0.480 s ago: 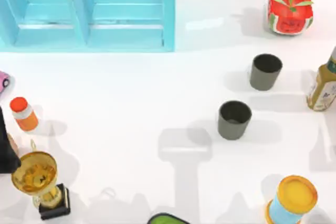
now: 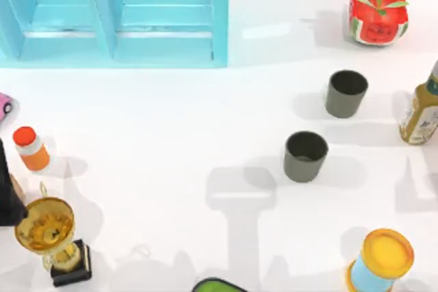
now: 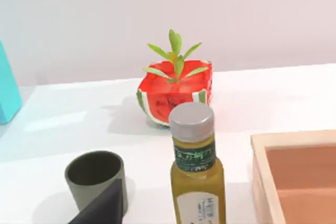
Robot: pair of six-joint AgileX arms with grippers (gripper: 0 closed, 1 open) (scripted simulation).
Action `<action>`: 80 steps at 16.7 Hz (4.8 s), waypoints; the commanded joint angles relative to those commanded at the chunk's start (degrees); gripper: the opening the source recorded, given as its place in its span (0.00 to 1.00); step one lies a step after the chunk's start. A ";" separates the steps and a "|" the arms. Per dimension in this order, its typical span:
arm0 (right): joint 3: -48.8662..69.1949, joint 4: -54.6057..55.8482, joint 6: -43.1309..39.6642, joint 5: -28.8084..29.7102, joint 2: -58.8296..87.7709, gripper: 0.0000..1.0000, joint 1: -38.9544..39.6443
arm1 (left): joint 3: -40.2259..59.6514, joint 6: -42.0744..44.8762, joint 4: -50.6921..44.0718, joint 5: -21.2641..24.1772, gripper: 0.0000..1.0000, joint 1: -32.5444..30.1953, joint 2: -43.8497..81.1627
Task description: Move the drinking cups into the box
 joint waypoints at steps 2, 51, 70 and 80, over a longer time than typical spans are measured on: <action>7.87 -6.12 3.17 -0.09 7.78 1.00 1.45 | 0.00 0.00 0.00 0.00 1.00 0.00 0.00; 105.71 -54.54 14.49 2.84 128.09 0.85 17.16 | 0.00 0.00 0.00 0.00 1.00 0.00 0.00; 105.71 -54.54 14.49 2.84 128.09 0.00 17.16 | 0.00 0.00 0.00 0.00 1.00 0.00 0.00; 115.36 -61.96 11.59 -0.06 125.05 0.00 5.49 | 0.00 0.00 0.00 0.00 1.00 0.00 0.00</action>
